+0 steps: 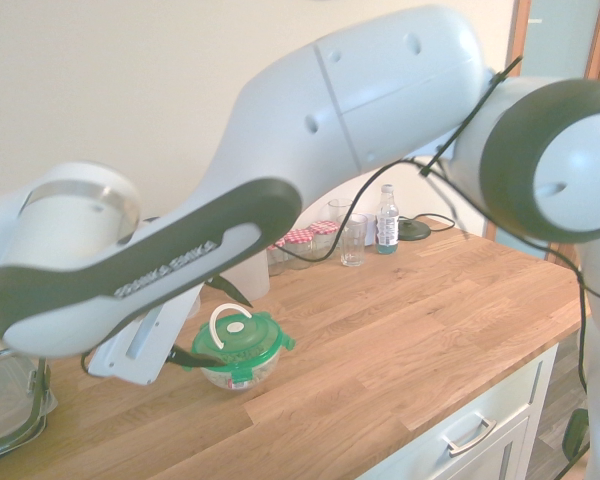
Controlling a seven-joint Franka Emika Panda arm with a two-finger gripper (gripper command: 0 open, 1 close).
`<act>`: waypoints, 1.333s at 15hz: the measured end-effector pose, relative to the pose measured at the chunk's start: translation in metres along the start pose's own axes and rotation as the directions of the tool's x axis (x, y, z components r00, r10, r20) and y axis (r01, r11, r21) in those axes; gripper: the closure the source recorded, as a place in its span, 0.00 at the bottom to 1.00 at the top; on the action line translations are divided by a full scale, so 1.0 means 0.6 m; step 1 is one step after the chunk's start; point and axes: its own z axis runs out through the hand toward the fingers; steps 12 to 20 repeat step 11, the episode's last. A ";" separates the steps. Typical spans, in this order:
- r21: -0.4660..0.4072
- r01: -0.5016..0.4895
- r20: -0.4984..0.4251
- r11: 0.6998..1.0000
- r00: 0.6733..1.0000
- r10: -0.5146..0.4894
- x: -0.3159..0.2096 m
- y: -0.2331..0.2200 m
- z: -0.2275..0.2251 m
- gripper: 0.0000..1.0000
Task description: Cover the lid of food container
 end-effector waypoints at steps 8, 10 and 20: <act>0.358 -0.025 0.266 0.933 0.961 -0.076 0.251 0.252 0.146 0.00; 0.437 -0.074 0.342 0.896 0.935 -0.089 0.308 0.347 0.233 0.00; 0.473 -0.102 0.376 0.875 0.922 -0.095 0.329 0.399 0.282 0.00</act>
